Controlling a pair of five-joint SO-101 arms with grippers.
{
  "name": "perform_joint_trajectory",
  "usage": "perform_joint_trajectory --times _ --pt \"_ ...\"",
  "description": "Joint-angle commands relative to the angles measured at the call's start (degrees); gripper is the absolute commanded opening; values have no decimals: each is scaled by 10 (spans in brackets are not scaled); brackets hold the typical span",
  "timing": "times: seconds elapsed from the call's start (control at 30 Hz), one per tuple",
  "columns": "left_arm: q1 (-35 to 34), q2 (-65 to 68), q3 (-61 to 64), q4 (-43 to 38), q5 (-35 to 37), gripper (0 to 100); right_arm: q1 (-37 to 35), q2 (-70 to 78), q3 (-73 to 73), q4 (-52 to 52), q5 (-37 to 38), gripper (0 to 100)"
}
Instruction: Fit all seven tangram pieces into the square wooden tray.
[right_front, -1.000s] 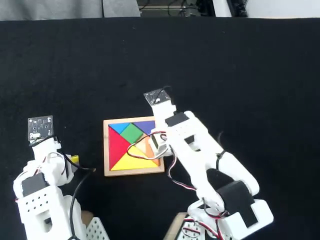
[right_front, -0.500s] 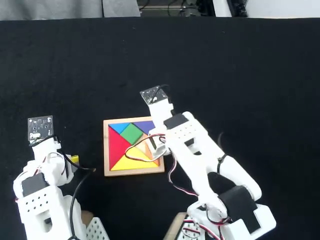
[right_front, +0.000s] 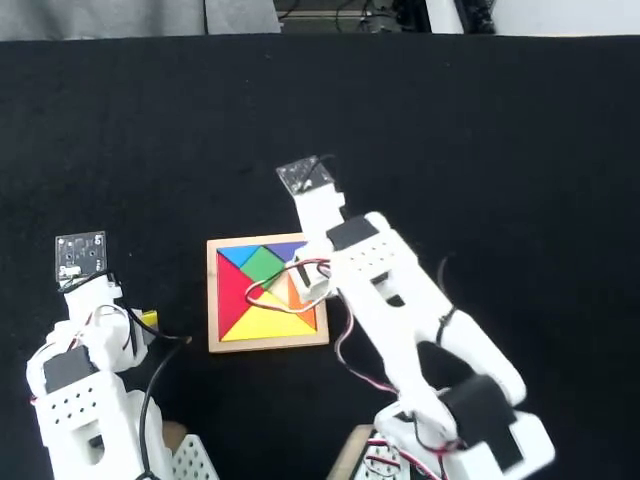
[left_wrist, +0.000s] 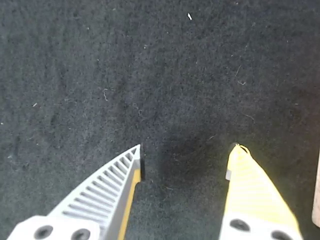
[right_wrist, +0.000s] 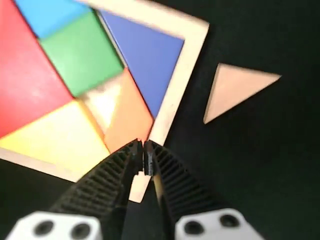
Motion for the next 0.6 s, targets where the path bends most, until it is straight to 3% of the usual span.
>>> perform_joint_trajectory --times 0.0,0.17,0.57 --pt "-3 -4 -4 -9 0 270 -28 -51 -42 -11 7 11" --pt "-4 -4 -4 -9 0 270 -76 32 -76 -39 15 11" --pt "-3 -4 -4 -9 0 270 -77 218 -171 -40 15 11"
